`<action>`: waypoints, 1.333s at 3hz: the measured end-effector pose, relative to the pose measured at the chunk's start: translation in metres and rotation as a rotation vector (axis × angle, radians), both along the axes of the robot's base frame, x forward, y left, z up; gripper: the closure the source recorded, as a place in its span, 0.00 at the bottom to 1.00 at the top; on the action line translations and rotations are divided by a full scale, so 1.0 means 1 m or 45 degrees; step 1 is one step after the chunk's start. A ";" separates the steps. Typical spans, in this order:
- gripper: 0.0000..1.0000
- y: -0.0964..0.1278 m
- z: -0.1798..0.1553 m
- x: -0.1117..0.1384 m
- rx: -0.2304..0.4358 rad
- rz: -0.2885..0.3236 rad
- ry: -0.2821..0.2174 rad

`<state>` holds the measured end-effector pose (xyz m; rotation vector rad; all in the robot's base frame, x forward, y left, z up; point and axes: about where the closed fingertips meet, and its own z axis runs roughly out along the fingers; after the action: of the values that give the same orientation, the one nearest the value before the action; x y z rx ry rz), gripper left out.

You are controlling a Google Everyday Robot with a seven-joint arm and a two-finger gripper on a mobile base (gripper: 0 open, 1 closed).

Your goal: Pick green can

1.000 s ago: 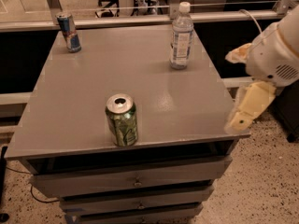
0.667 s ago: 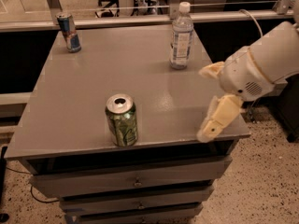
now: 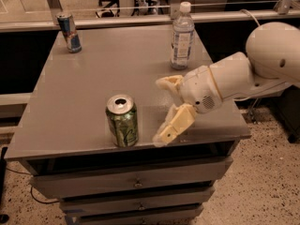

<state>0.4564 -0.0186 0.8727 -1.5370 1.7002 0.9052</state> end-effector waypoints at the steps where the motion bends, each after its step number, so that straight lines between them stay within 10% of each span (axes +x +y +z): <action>1: 0.00 0.039 0.001 -0.006 0.105 0.065 -0.044; 2: 0.00 0.071 0.002 -0.014 0.180 0.113 -0.085; 4: 0.38 0.093 -0.001 -0.018 0.221 0.129 -0.100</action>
Offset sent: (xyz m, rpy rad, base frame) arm -0.0224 0.1065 0.0022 0.2154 -0.1034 0.1248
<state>0.4379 0.0741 0.8717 -1.5319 1.4597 1.0028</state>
